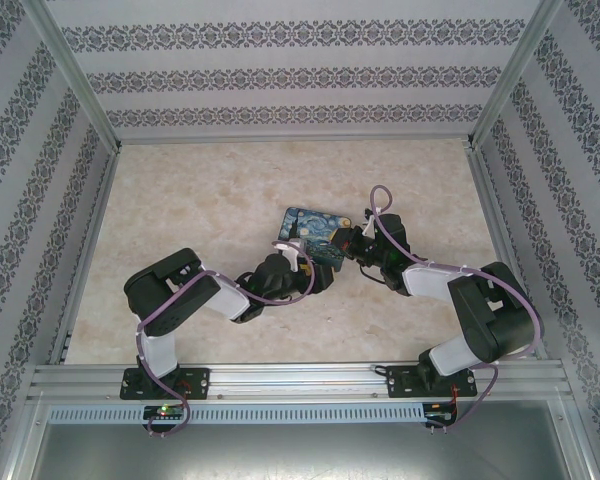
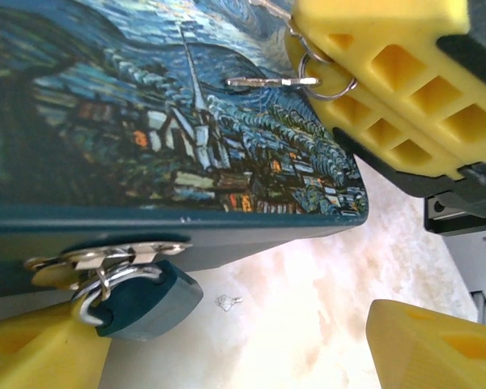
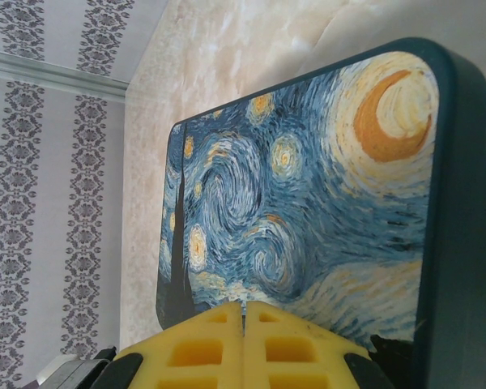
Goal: Unlock the padlock with the key
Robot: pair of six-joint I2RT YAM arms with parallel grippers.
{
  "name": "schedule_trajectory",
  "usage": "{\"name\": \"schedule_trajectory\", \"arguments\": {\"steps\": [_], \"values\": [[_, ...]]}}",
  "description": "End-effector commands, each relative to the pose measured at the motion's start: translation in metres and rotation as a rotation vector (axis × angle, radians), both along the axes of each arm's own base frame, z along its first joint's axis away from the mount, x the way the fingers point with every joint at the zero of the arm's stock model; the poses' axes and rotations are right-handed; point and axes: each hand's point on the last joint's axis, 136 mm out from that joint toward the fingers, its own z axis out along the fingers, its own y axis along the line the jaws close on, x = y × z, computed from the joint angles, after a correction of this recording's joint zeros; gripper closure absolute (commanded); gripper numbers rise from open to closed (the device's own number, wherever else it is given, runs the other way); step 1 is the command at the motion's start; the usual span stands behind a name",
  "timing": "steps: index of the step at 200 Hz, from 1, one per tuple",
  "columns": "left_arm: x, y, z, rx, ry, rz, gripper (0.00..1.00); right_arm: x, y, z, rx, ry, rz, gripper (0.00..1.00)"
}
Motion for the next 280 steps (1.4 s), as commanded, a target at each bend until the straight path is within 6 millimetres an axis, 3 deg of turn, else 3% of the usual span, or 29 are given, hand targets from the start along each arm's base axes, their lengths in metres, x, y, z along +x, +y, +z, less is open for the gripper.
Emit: {"name": "schedule_trajectory", "arguments": {"steps": [1, 37, 76, 136, 211, 280], "values": [[0.002, 0.000, 0.023, -0.107, -0.021, 0.009, 0.19, -0.004, 0.003, -0.011, -0.018, 0.029, 0.009, 1.00], [0.002, 0.003, 0.026, -0.111, -0.024, 0.020, 0.19, -0.003, 0.002, -0.011, -0.017, 0.028, 0.006, 1.00], [0.004, 0.004, 0.015, -0.090, 0.000, 0.040, 0.20, -0.004, 0.003, -0.011, -0.014, 0.028, 0.006, 1.00], [0.010, 0.002, 0.000, -0.105, 0.029, 0.069, 0.39, -0.004, 0.003, -0.012, -0.016, 0.031, 0.004, 1.00], [0.017, 0.011, -0.006, -0.111, 0.046, 0.139, 0.46, -0.004, 0.003, -0.015, -0.019, 0.037, 0.006, 1.00], [0.015, 0.007, 0.013, -0.264, 0.050, 0.141, 0.47, -0.003, 0.003, -0.017, -0.017, 0.039, 0.006, 1.00]]}}
